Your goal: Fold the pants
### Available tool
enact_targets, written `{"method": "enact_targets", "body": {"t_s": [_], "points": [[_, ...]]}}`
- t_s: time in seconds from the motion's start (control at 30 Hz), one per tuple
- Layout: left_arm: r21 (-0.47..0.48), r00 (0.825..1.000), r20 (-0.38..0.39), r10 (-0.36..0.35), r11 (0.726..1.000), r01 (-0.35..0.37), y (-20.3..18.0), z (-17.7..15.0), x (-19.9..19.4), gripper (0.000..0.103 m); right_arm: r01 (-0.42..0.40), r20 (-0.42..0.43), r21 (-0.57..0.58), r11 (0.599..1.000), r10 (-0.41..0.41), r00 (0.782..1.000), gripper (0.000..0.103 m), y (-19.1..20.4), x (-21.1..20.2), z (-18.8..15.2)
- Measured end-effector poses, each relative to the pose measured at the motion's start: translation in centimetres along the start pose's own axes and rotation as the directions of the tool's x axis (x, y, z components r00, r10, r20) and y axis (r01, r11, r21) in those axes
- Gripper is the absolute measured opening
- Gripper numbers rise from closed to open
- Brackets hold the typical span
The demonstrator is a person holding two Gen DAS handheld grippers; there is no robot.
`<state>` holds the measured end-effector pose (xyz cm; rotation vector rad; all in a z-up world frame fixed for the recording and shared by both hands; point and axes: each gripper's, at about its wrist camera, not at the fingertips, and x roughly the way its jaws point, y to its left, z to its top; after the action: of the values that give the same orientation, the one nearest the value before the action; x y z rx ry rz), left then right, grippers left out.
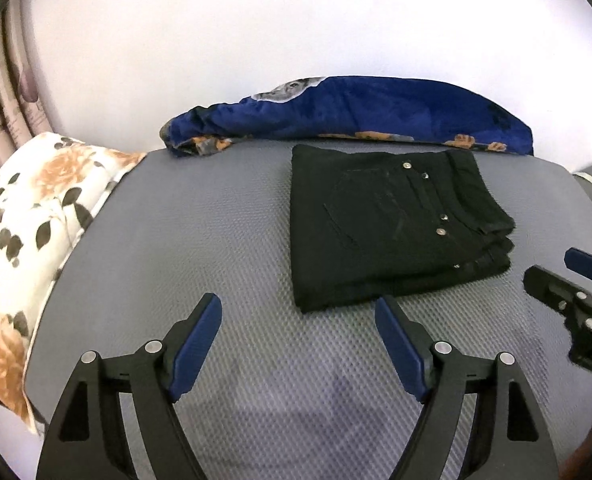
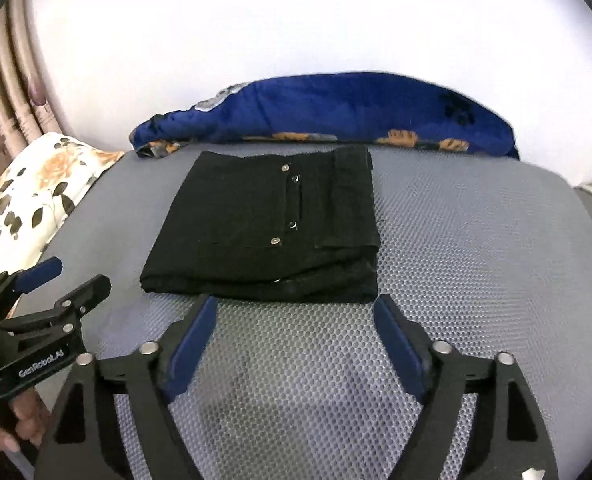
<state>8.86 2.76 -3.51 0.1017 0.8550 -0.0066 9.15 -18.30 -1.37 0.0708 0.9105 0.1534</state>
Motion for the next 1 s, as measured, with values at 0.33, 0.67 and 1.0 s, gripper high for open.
{"method": "enact_targets", "body": {"t_s": [0.33,0.67,1.0], "points": [[-0.018,1.000,0.022,0.002,1.000,-0.002,-0.1,-1.4,-2.2,0.079,-0.007,0.025,-0.009,1.000,0.007,1.000,0.087,1.3,-1.9,-1.4],[-0.018,1.000,0.027,0.000,1.000,0.000,-0.1,-1.8,-2.8,0.079,-0.016,0.020,-0.018,1.000,0.017,1.000,0.087,1.8,-2.5,-1.9],[-0.023,0.999,0.033,0.007,1.000,-0.006,-0.1,-2.0,-3.1,0.079,-0.017,0.015,-0.020,1.000,0.018,1.000,0.087,1.8,-2.5,-2.0]]}}
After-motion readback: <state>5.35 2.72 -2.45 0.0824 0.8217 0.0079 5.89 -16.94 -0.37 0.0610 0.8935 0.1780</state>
